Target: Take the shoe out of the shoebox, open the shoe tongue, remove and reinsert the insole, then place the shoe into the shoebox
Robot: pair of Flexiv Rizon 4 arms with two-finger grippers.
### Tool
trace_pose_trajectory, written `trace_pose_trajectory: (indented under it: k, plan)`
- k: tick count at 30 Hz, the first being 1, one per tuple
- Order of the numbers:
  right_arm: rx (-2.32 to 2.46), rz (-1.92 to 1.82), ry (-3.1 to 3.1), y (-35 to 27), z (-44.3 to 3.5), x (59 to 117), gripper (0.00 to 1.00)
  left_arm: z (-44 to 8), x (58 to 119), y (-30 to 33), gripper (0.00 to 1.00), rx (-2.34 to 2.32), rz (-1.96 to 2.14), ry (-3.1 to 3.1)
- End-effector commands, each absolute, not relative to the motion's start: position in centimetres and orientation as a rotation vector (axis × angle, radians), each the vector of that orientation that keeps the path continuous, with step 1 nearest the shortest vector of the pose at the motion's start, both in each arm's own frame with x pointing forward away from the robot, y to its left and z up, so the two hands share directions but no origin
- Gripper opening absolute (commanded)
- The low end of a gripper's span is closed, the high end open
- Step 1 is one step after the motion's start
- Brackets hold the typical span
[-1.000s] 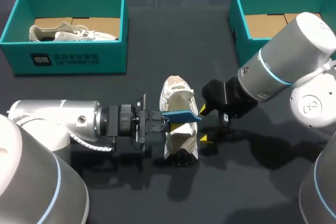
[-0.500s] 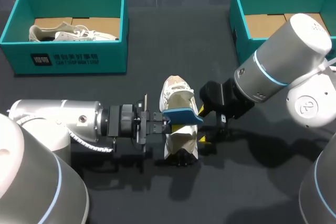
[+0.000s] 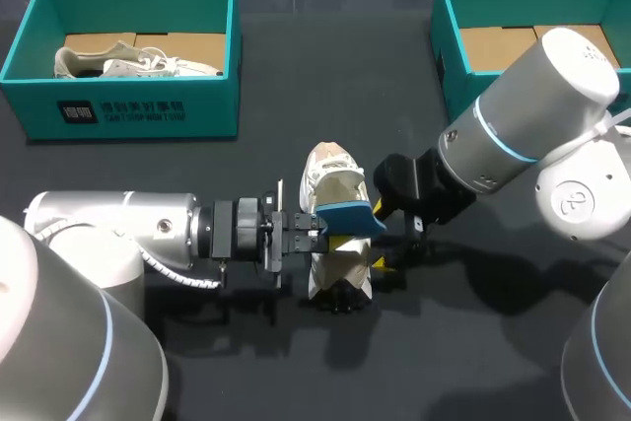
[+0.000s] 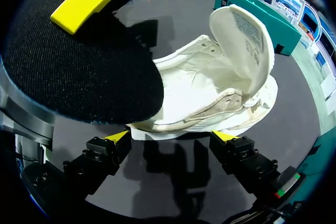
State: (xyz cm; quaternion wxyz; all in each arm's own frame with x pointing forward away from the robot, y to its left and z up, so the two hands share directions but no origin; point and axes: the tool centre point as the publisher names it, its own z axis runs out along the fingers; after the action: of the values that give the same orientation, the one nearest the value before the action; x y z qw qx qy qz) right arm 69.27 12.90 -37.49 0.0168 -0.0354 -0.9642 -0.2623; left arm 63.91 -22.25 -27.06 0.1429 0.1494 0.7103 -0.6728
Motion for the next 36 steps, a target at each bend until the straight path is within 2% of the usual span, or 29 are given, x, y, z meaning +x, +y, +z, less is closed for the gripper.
trace_pose_trajectory:
  k: [1,36]
  plan:
    - [-0.111,-0.811,-2.999,13.1,-37.6,69.2,1.00,-27.8,64.6,-23.0,0.00,0.442,-1.944,2.051]
    - [-0.111,-0.811,-2.999,13.1,-37.6,69.2,1.00,-30.9,67.2,-21.2,0.00,0.559,-1.988,2.027]
